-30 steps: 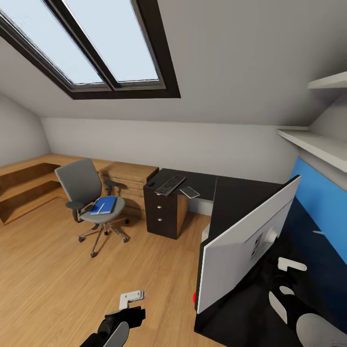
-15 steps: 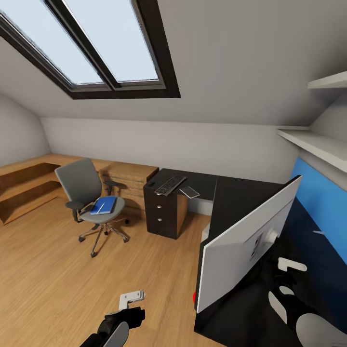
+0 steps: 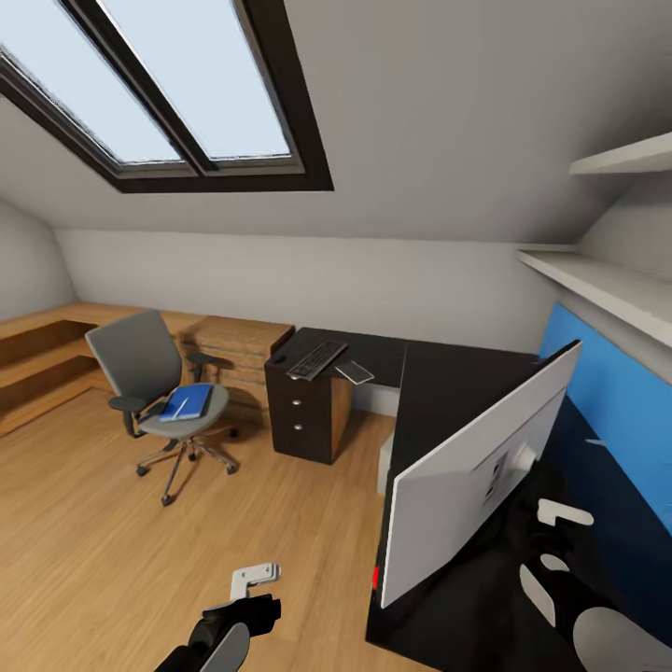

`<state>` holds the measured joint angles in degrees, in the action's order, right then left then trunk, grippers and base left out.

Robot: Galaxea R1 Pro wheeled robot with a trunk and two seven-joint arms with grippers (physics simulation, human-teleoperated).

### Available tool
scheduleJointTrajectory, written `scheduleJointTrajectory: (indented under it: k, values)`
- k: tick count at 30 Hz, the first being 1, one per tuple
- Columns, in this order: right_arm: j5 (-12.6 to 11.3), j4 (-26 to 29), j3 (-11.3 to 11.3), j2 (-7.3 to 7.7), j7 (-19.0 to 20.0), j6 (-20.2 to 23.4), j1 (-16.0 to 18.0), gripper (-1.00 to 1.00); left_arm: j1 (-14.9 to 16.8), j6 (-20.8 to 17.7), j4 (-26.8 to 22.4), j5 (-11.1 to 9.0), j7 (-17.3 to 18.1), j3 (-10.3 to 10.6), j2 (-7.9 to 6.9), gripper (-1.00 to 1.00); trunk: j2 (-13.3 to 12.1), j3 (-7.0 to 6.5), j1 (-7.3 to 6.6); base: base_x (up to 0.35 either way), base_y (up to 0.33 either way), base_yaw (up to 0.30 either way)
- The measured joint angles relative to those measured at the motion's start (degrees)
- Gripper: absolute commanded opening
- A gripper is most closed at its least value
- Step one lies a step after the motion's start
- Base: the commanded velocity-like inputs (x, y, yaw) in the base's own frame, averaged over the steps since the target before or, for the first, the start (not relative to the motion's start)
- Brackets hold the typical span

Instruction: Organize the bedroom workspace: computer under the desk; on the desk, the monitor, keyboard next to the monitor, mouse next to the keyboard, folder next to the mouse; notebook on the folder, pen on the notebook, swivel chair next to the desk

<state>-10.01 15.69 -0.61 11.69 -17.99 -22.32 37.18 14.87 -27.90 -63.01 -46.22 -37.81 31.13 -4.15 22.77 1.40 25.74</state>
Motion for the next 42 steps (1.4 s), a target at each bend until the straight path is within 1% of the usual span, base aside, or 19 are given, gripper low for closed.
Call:
scheduleJointTrajectory:
  k: [4,10,30,32,33,34,35,38,41,42]
  values:
    - [-0.6,-0.1,-0.2,0.01,0.0,-0.1,0.0,-1.0,0.0,0.0,0.0,0.0,0.0,0.0,0.0,1.0,0.0,-0.09,0.0,0.0,0.0,-0.198]
    - [-0.8,-0.2,-0.1,0.01,0.0,-0.1,0.0,-1.0,0.0,0.0,-0.1,0.0,0.0,0.0,0.0,1.0,0.0,-0.2,0.01,0.0,0.0,-0.217]
    - [-0.6,-0.2,0.0,-0.07,0.0,-0.1,0.0,-1.0,0.0,0.0,-0.2,0.0,0.0,0.0,0.0,1.0,0.0,-0.59,0.01,0.0,0.0,-0.249]
    - [-1.0,-0.2,-0.2,-0.07,-0.1,-0.3,0.0,-1.0,0.0,0.0,-0.2,0.0,0.0,0.0,-0.01,1.0,0.0,-0.6,0.01,0.0,0.0,-0.069]
    - [-0.6,-0.2,-0.4,-0.12,0.0,-0.2,0.0,-1.0,0.0,0.0,-0.2,0.0,0.0,0.0,-0.01,1.0,0.0,-0.61,0.01,0.0,0.0,-0.034]
    - [-0.7,-0.2,0.2,-0.13,-0.1,-0.2,0.0,-1.0,0.0,0.0,-0.2,0.0,0.0,0.0,-0.01,1.0,0.0,-0.61,0.01,0.0,0.0,-0.022]
    - [-0.5,-0.2,0.3,-0.14,0.0,-0.1,0.0,-1.0,0.0,0.0,-0.2,0.0,0.0,0.0,-0.01,1.0,0.0,-0.61,0.01,0.0,0.0,-0.014]
    - [-0.7,-0.2,-0.1,-0.09,-0.1,-0.2,0.0,-1.0,0.0,0.0,-0.2,0.0,0.0,0.0,-0.01,1.0,0.0,-0.61,0.01,0.0,0.0,-0.002]
    - [-0.6,-0.2,0.2,-0.14,0.0,-0.1,0.0,-1.0,0.0,0.0,-0.2,0.0,0.0,0.0,-0.01,1.0,0.0,-0.61,0.01,0.0,0.0,0.0]
    - [-0.5,-0.2,0.0,-0.23,0.0,-0.1,0.0,-1.0,0.0,0.0,-0.2,0.0,0.0,0.0,-0.01,1.0,0.0,-0.61,0.01,0.0,0.0,0.0]
